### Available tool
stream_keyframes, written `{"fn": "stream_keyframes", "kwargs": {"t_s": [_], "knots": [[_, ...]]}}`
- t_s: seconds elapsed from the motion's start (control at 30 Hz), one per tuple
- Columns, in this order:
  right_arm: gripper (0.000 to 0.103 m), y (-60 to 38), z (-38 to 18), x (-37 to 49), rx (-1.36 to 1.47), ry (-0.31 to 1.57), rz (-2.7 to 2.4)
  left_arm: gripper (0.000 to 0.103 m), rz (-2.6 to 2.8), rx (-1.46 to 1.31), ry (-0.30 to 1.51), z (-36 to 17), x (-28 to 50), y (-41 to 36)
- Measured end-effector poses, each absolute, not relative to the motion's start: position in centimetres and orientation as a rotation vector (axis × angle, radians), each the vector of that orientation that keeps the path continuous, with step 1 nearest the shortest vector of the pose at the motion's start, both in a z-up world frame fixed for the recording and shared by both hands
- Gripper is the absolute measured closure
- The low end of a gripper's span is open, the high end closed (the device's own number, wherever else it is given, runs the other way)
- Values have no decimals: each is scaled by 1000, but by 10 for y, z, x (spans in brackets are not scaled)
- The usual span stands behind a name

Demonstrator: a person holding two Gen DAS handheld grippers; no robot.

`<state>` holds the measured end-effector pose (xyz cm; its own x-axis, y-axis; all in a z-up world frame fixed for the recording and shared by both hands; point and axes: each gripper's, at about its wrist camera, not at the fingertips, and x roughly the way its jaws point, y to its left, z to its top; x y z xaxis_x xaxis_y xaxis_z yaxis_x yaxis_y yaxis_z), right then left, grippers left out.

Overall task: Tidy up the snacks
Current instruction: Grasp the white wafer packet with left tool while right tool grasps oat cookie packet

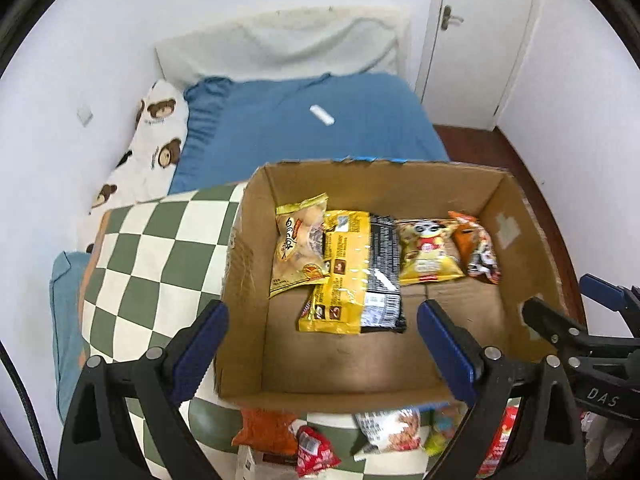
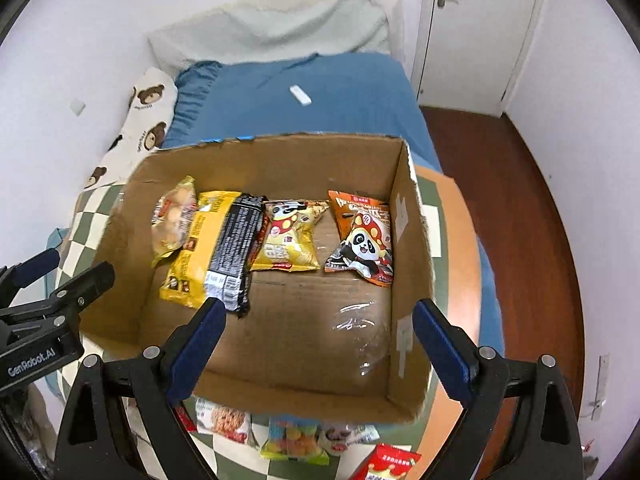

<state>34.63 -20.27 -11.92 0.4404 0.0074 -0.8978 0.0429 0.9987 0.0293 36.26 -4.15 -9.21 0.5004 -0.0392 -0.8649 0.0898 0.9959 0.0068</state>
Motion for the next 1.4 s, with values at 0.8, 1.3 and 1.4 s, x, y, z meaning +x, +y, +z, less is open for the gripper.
{"fn": "stream_keyframes", "kwargs": {"t_s": [0.8, 1.3, 1.4], "knots": [[32, -197, -167, 242, 306, 1194, 58, 7, 70, -181, 1270, -161, 244, 42], [35, -111, -277, 279, 178, 1370, 106, 7, 178, -419, 1516, -259, 248, 96], [42, -106, -280, 272, 139, 1357, 110, 7, 164, -621, 1592, -281, 246, 102]]}}
